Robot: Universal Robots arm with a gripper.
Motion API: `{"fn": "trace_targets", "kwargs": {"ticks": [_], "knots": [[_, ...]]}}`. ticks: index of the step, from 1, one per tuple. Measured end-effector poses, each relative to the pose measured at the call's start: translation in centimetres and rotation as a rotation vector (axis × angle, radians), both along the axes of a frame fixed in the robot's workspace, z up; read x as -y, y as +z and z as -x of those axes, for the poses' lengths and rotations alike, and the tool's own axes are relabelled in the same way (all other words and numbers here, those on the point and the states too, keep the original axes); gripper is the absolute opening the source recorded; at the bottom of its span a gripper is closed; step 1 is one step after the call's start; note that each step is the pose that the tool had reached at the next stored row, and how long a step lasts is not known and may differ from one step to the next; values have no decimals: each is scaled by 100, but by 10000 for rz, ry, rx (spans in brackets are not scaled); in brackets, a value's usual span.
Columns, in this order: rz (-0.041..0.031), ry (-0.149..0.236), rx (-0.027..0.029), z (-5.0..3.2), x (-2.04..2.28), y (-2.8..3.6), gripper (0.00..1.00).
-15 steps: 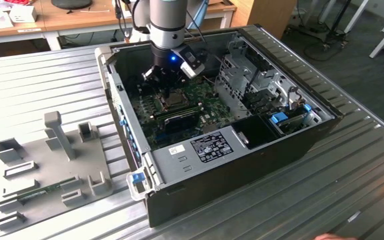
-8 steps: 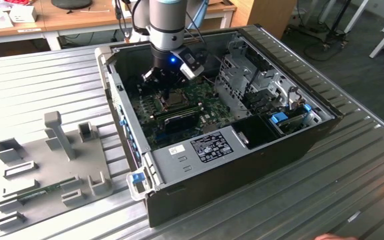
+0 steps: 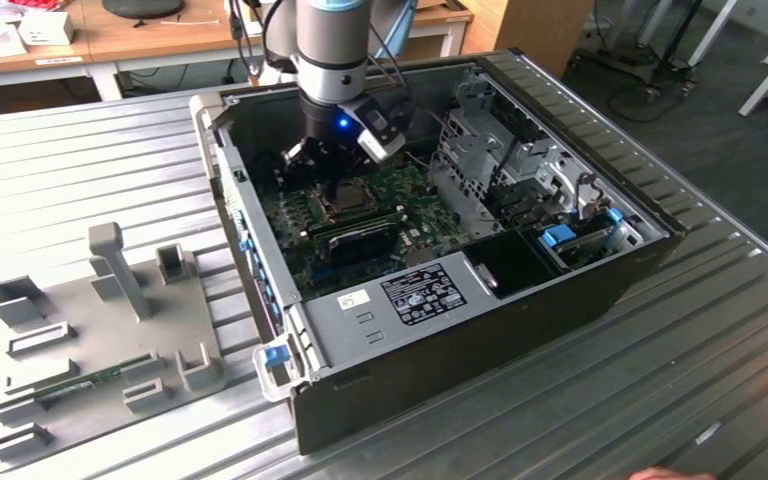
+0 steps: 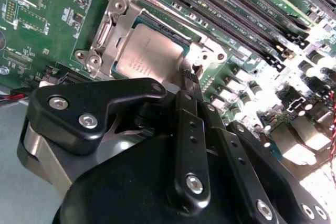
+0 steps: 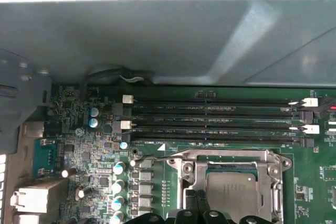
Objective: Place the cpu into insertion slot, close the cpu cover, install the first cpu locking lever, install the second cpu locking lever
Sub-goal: 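Close the cpu cover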
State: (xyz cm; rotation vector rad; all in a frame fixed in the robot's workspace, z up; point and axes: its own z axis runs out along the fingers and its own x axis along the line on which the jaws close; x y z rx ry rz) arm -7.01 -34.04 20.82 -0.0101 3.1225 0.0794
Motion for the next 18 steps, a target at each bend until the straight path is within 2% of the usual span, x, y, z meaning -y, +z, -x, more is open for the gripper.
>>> {"fn": "trace_targets", "kwargs": {"ticks": [18], "knots": [[10, -3, -1, 0, 1, -52, 11]]}}
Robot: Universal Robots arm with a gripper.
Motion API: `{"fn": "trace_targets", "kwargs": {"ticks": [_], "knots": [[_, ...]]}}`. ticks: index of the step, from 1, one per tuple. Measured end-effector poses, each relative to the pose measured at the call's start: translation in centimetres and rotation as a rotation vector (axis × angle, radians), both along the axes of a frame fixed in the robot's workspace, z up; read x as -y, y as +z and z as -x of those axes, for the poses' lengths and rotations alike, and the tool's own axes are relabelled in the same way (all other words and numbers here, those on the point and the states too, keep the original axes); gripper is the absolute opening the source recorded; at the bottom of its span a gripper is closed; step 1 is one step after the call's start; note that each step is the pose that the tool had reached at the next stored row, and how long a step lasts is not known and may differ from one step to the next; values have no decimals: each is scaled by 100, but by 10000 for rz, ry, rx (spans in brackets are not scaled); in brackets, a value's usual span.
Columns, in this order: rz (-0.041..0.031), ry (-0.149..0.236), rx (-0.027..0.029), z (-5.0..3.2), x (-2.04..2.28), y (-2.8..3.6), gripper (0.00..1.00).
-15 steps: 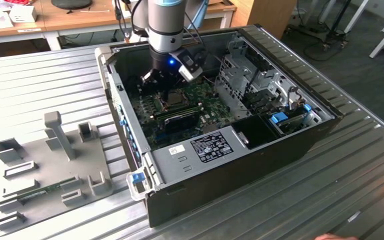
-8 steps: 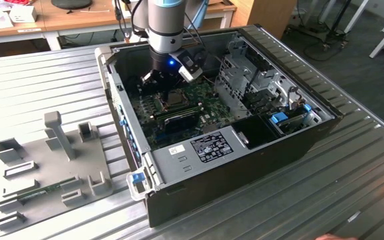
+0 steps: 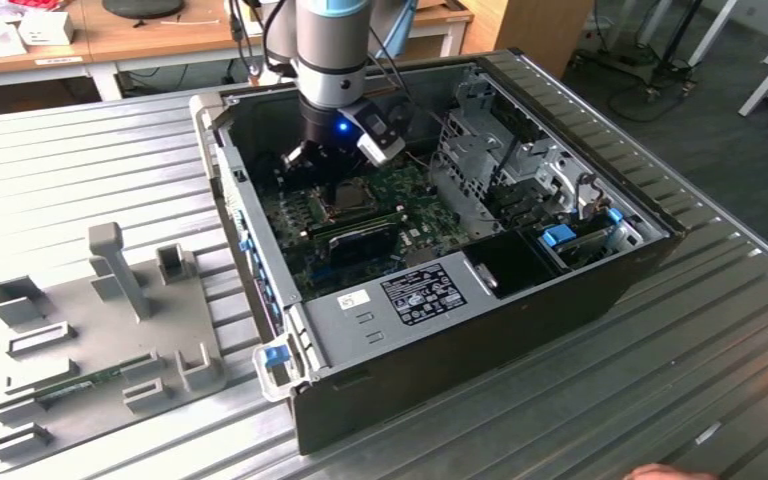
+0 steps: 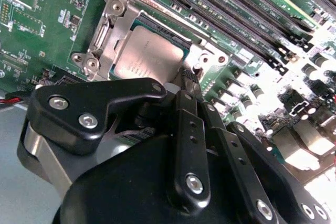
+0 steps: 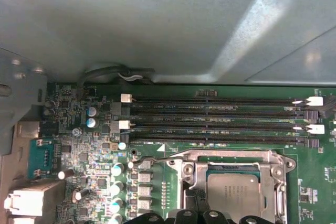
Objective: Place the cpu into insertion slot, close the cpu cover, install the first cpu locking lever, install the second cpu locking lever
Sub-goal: 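Close the cpu cover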
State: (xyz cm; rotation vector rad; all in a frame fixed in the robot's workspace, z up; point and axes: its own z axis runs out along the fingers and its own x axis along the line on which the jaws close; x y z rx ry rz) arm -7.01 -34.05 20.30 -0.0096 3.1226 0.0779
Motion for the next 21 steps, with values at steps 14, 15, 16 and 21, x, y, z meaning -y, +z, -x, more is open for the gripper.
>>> {"fn": "trace_targets", "kwargs": {"ticks": [14, 15, 16, 21], "knots": [[-1, 0, 1, 0, 0, -31, 11], [3, 0, -2, 0, 0, -36, 11], [8, 0, -5, 1, 1, -41, 11], [1, -1, 0, 0, 0, -52, 11]]}}
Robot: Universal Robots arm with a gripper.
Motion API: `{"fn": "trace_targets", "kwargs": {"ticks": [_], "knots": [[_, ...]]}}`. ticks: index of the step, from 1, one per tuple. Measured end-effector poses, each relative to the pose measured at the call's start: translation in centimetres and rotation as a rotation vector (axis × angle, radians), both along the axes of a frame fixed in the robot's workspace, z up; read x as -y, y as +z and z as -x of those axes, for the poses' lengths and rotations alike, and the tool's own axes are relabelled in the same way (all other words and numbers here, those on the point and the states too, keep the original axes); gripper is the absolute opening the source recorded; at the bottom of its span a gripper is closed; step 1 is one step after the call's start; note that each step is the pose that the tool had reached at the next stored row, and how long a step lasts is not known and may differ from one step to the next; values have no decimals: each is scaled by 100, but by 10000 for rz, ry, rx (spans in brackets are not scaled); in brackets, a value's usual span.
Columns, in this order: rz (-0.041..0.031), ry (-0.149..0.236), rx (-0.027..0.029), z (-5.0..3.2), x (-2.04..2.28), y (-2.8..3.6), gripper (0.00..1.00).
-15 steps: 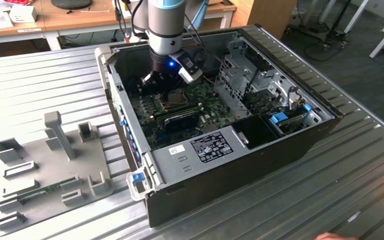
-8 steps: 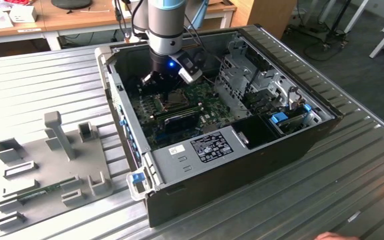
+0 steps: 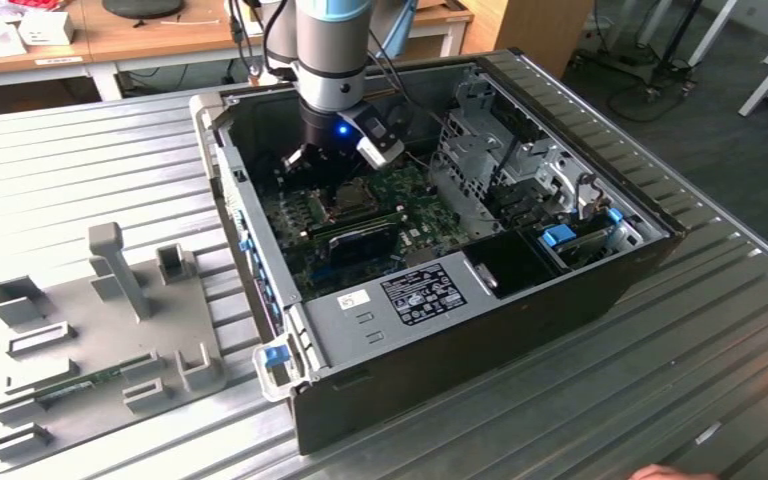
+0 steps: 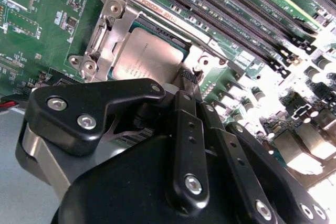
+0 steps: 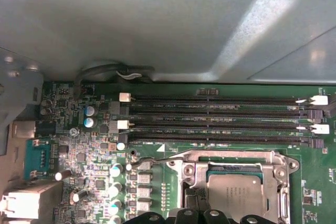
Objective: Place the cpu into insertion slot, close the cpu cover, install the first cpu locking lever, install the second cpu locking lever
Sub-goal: 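Close the cpu cover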
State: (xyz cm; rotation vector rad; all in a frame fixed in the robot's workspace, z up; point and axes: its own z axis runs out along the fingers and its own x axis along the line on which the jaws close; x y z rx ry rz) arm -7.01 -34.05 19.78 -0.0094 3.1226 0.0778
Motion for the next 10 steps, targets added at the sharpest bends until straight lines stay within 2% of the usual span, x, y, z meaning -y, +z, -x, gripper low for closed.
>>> {"fn": "trace_targets", "kwargs": {"ticks": [10], "knots": [[16, 1, -11, 4, 6, -17, 11]]}}
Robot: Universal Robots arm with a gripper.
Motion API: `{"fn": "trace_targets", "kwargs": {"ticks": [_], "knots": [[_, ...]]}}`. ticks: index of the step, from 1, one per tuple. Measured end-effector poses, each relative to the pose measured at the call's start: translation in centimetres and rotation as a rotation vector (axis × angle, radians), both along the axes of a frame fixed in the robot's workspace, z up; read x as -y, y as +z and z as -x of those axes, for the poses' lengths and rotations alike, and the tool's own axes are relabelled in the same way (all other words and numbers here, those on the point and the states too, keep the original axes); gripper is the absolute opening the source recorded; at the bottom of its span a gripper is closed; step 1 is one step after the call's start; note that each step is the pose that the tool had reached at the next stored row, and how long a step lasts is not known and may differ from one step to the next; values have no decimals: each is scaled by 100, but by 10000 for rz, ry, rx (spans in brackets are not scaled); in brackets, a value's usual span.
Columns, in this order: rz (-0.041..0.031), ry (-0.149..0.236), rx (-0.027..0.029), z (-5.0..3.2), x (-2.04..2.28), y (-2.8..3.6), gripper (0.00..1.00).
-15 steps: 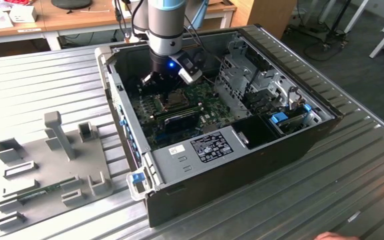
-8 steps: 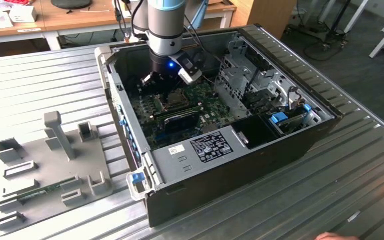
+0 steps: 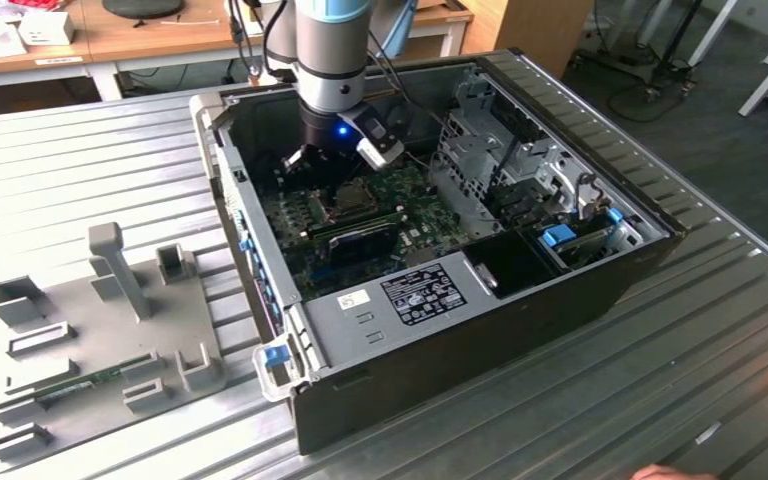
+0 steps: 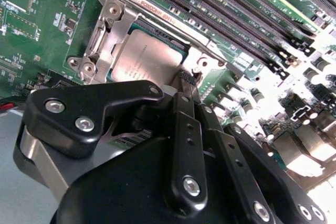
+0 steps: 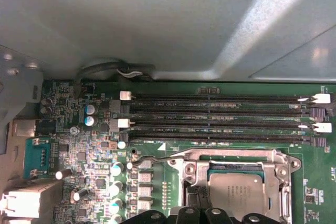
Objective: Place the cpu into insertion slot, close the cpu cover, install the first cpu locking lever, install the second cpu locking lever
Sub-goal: 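Close the cpu cover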
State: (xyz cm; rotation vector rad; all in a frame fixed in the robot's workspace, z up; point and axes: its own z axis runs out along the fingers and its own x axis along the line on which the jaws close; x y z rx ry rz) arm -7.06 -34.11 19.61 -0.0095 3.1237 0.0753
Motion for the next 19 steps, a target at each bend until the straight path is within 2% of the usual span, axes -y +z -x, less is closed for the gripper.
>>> {"fn": "trace_targets", "kwargs": {"ticks": [15, 19], "knots": [[3, 0, -3, 1, 2, 0, 11], [-18, 0, 13, -4, -6, 12, 11]]}}
